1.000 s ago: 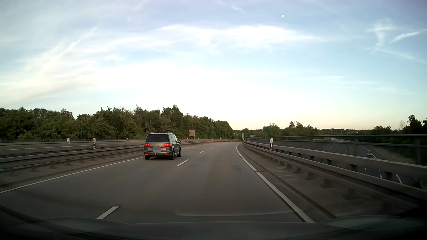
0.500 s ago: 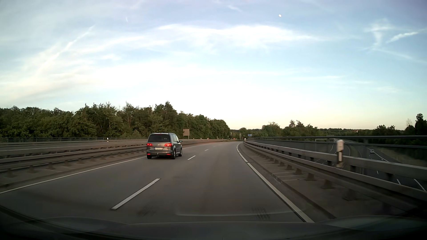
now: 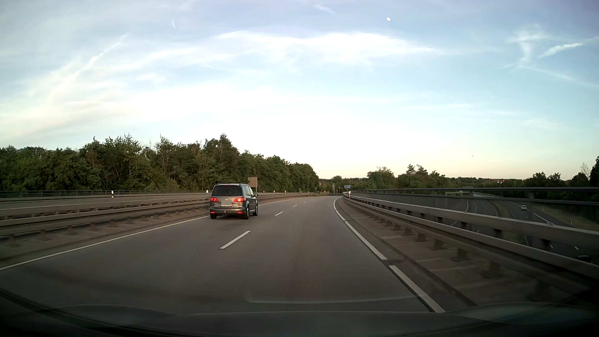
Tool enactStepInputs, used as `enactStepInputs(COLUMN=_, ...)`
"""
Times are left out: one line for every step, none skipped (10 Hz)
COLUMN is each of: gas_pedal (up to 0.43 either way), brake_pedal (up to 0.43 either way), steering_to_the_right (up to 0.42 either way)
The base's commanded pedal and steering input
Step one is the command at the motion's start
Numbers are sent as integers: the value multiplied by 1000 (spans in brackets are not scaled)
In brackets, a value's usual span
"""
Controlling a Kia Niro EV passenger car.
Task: Follow the waypoints while adhering to traffic rules and regulations
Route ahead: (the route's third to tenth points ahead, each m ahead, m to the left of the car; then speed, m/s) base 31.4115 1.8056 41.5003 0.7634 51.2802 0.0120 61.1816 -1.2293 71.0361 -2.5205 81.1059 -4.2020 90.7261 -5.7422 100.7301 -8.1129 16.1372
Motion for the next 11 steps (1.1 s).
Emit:
enactStepInputs(gas_pedal=79, brake_pedal=0, steering_to_the_right=10)
enactStepInputs(gas_pedal=79, brake_pedal=0, steering_to_the_right=10)
enactStepInputs(gas_pedal=79, brake_pedal=0, steering_to_the_right=10)
enactStepInputs(gas_pedal=79, brake_pedal=0, steering_to_the_right=10)
enactStepInputs(gas_pedal=79, brake_pedal=0, steering_to_the_right=11)
enactStepInputs(gas_pedal=79, brake_pedal=0, steering_to_the_right=12)
enactStepInputs(gas_pedal=79, brake_pedal=0, steering_to_the_right=14)
enactStepInputs(gas_pedal=79, brake_pedal=0, steering_to_the_right=14)
enactStepInputs(gas_pedal=79, brake_pedal=0, steering_to_the_right=13)
enactStepInputs(gas_pedal=79, brake_pedal=0, steering_to_the_right=13)
enactStepInputs(gas_pedal=79, brake_pedal=0, steering_to_the_right=12)
